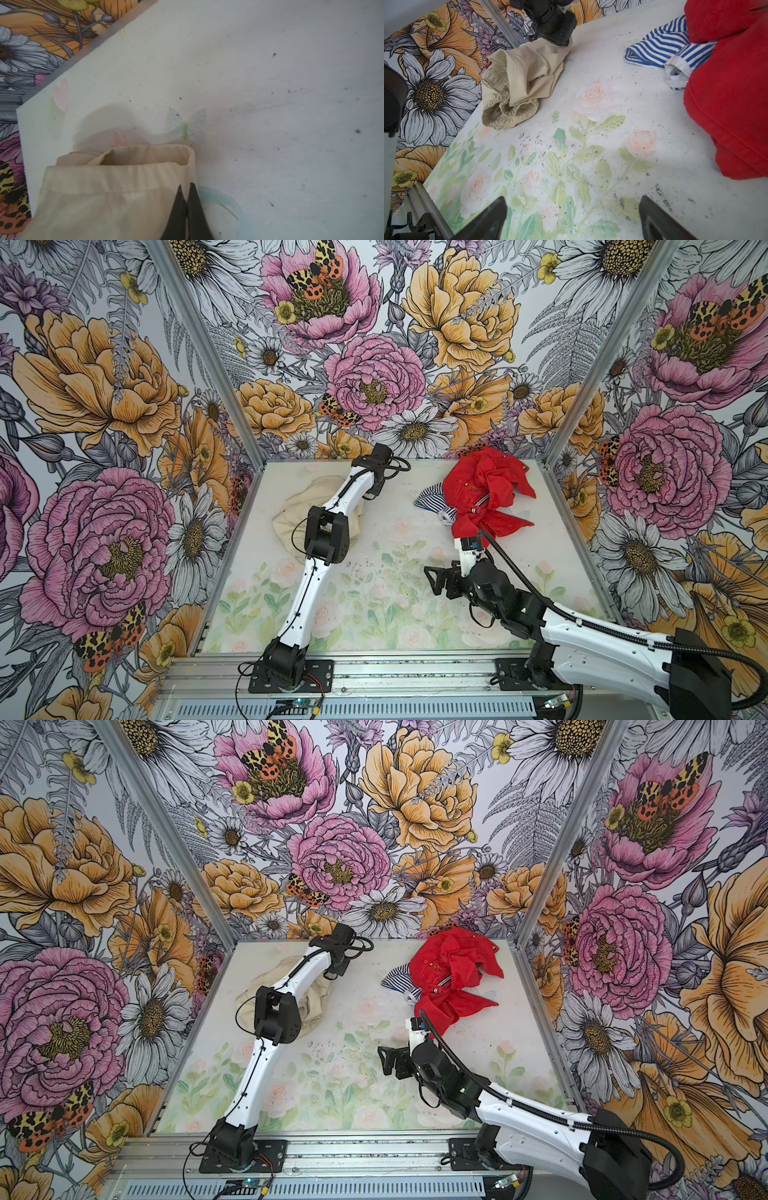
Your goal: Pick out a specific cloth from the pile
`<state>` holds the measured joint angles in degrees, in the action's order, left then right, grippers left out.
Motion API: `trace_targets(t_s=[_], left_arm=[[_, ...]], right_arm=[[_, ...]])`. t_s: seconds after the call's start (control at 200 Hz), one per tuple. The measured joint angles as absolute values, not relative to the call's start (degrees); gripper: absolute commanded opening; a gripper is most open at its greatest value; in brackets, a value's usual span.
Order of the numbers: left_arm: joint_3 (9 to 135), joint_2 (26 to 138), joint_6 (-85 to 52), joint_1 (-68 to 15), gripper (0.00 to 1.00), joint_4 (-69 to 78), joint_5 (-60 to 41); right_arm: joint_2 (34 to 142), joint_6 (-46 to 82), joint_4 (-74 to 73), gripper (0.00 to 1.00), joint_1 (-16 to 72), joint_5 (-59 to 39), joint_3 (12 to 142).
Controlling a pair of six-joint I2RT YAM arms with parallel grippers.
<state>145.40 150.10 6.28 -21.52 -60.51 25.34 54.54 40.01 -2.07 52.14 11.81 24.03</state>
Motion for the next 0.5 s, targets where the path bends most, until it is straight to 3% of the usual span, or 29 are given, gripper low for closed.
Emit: trace_targets(t_s=[0.16,0.37,0.5], left_arm=[[130.5,131.9,4.1,-20.8,0.00,-53.5,24.8],[101.8,100.2,-1.7,-17.0,0.00,-40.3,23.0],[85.0,86.3,-5.4,-13.9,0.00,-35.2,22.3]], right_arm=[[54.1,40.2,-2.1,0.99,52.1,11.8,23.9],[52.1,41.0,-2.1,0.99,52.1,11.7,22.8],[50.7,41.1,-2.1,0.99,52.1,11.7,22.3]])
